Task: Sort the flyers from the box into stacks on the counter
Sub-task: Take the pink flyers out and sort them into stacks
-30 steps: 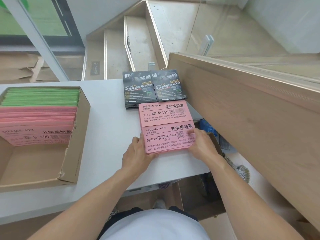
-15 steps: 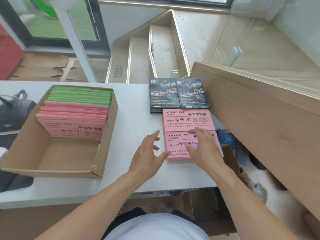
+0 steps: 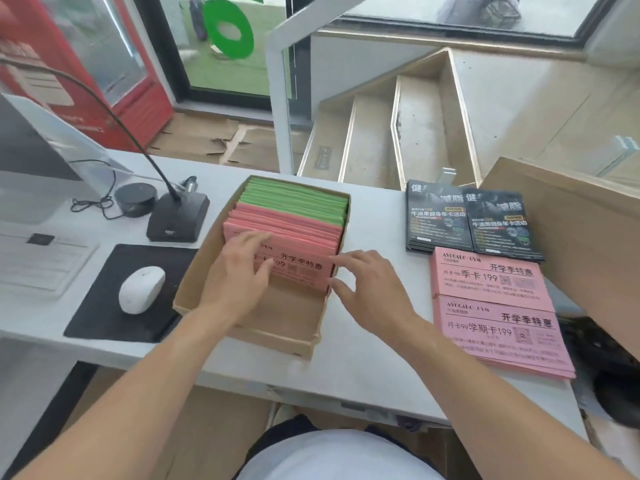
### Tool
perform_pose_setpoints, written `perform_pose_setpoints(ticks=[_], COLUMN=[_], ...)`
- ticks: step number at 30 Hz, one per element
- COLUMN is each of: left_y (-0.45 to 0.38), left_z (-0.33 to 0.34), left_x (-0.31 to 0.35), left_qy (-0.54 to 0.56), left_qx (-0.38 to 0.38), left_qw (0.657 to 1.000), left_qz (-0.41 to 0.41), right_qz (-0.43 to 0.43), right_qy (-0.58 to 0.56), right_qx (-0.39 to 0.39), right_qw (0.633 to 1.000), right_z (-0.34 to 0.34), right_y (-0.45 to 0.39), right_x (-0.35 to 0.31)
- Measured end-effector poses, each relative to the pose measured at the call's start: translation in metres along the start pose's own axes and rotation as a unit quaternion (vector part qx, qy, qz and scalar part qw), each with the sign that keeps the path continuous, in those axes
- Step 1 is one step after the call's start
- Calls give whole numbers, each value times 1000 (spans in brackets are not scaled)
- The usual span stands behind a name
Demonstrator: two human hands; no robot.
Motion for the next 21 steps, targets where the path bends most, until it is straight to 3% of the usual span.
perform_pose_setpoints(ticks=[6, 21], left_y=[-18, 0], left_z=[11, 5], left_x=[-37, -45], left_qy=[-120, -87], left_qx=[-102, -112], left_qw=[987, 987], left_qz=[38, 72], right_qz=[-23, 16], right_qy=[127, 270], right_qx=[-30, 6], right_qw=[991, 963], right_z=[28, 41], right_y=[-32, -33], right_x=[-35, -51])
Point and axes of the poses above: each hand's wrist, its own y-axis away from the middle knuckle, its own z-axis out of the palm, x = y × z, the point moved 6 cm from there along -y, towards the middle knuckle, and after that the axes turned 5 degrees about x, right-handed, at the moved point
